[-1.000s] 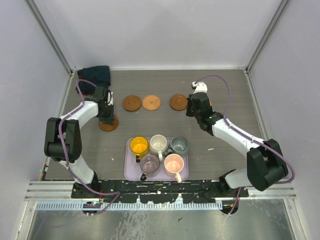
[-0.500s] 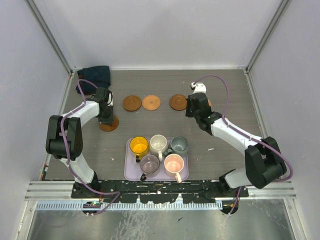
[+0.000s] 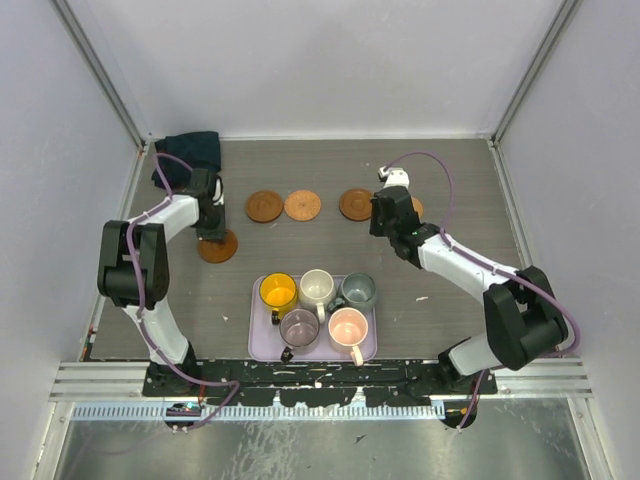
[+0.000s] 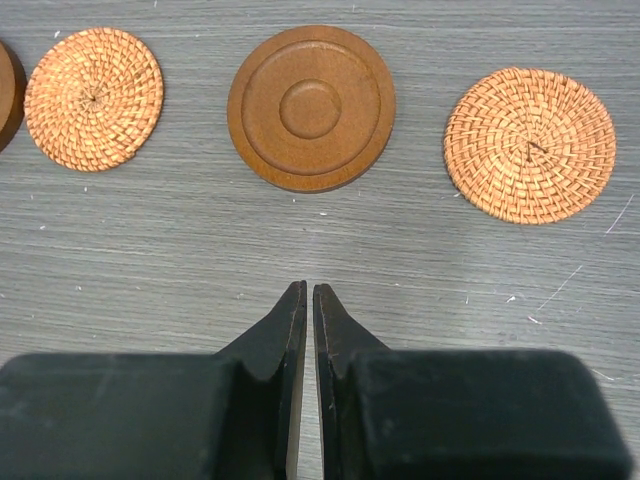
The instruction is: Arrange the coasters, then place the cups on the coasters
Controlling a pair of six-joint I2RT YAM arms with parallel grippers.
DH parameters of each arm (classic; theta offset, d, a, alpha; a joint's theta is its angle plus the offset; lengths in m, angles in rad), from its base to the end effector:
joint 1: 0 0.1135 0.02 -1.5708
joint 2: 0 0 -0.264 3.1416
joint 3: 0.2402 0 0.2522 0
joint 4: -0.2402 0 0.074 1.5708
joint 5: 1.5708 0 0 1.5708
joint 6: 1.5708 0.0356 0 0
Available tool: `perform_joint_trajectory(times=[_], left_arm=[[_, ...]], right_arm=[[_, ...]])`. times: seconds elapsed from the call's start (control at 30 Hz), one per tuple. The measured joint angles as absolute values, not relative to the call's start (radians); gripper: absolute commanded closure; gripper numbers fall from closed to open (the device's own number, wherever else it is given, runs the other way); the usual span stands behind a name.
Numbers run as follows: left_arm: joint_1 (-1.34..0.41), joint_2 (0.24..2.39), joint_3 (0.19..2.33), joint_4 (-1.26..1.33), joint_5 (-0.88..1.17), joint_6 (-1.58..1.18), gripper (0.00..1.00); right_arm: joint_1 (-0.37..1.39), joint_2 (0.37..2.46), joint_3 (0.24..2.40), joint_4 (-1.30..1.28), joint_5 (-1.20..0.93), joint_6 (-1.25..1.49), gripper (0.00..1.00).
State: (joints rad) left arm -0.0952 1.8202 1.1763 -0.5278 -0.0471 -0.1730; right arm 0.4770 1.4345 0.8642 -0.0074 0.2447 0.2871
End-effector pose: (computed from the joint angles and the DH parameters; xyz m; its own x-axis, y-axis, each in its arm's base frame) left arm 0.3582 -0.0325 0.1693 -0.9168 -0.0852 -0.3903 -0.0823 0.9963 -0.0242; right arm 0.2826 0.1363 0.2340 -0.5404 0.0300 -0.8409 -0.1169 0.9870 0.1103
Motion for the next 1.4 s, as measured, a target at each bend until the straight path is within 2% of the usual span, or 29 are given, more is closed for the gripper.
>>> perform_joint_trajectory(times=[0.8,1.4], left_arm=[[-0.061,2.180,1.694,-0.596,0.041,-0.200,1.00],[-0.076,2.211,1.731,-0.580,0.157,-0.207,1.00]], right_arm=[[0.477,1.539,0.922,-0.001,0.273,0.265,0.87],[0.477,1.639,0.984,0.036,0.307,0.260,0.87]])
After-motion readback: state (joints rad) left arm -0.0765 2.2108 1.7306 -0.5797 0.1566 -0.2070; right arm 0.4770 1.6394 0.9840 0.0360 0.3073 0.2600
